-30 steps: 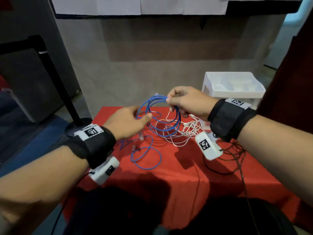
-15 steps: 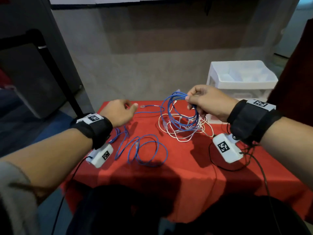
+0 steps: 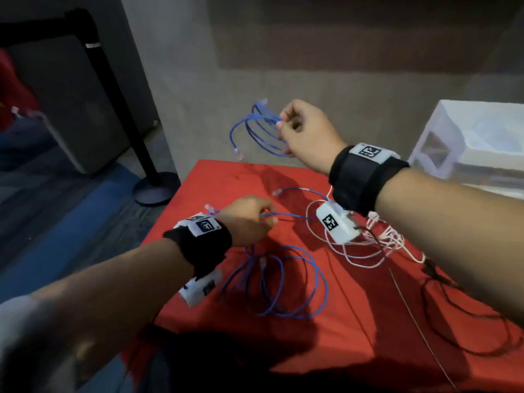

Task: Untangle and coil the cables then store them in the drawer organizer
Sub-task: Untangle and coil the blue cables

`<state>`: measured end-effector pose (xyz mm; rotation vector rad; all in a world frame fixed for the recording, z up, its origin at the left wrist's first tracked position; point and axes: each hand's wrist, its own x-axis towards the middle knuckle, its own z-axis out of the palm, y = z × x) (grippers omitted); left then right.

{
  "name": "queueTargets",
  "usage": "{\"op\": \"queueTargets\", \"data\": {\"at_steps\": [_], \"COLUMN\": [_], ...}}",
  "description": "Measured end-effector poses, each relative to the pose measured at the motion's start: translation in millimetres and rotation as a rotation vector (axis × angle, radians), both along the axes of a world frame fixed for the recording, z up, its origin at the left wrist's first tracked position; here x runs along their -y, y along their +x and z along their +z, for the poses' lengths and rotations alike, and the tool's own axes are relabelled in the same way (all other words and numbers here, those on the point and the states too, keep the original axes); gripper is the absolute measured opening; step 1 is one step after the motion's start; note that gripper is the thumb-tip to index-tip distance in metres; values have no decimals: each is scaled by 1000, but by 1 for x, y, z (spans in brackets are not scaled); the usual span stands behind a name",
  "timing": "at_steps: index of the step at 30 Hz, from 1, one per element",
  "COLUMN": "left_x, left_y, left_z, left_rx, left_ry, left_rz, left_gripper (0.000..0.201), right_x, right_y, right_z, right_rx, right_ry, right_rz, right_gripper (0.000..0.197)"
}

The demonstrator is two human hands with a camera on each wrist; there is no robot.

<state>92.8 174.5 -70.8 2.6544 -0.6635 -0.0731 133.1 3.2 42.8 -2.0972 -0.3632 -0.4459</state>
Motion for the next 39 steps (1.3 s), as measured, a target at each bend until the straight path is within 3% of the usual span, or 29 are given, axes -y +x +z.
{"op": "queueTargets", "data": {"at_steps": [2, 5, 7, 12, 14, 16, 19, 24, 26, 28, 30, 33, 35, 39], "left_x": [-9, -25, -32, -42, -40, -38, -35, -46, -53, -56, -60, -76, -102, -139], "left_y": [-4, -8, -9, -2, 3, 5, -1, -15, -18, -23, -27, -29, -22, -27], "left_z": [-4, -13, -16, -15, -9, 1, 8, 0, 5, 20, 37, 59, 63, 75], "left_rx": [97, 212, 219, 196, 147, 180, 142, -43, -60, 116, 377, 515, 490, 239], "left_ry": [-91, -222, -228, -379, -438, -481, -495, -147, -231, -372, -318, -82, 32, 177], "left_rz": [-48, -91, -84, 11, 109, 172, 117, 213, 290, 257, 137, 82, 128, 408], "left_gripper": [12, 14, 15, 14, 11, 8, 9, 42, 67, 79, 64, 31, 24, 32], "right_x": [-24, -44, -44, -16, -7, -3, 2, 9, 18, 30, 42, 63, 79, 106], "right_y": [22, 35, 37, 15, -9, -32, -48, -64, -75, -87, -97, -112, -120, -129], "right_z": [-25, -79, -104, -80, -58, -44, -28, 50, 85, 111, 128, 148, 159, 168], "right_rx": [-3, -303, -453, -432, -591, -718, -521, -339, -238, -147, -86, -6, 18, 37], "right_ry": [-284, -652, -773, -485, -322, -235, -254, 248, 287, 254, 224, 232, 271, 290], "right_rz": [51, 229, 293, 234, 329, 443, 398, 159, 126, 112, 86, 11, -19, -61], "right_gripper": [3, 16, 20, 25, 36, 32, 23, 24, 24, 27, 28, 26, 24, 23]}}
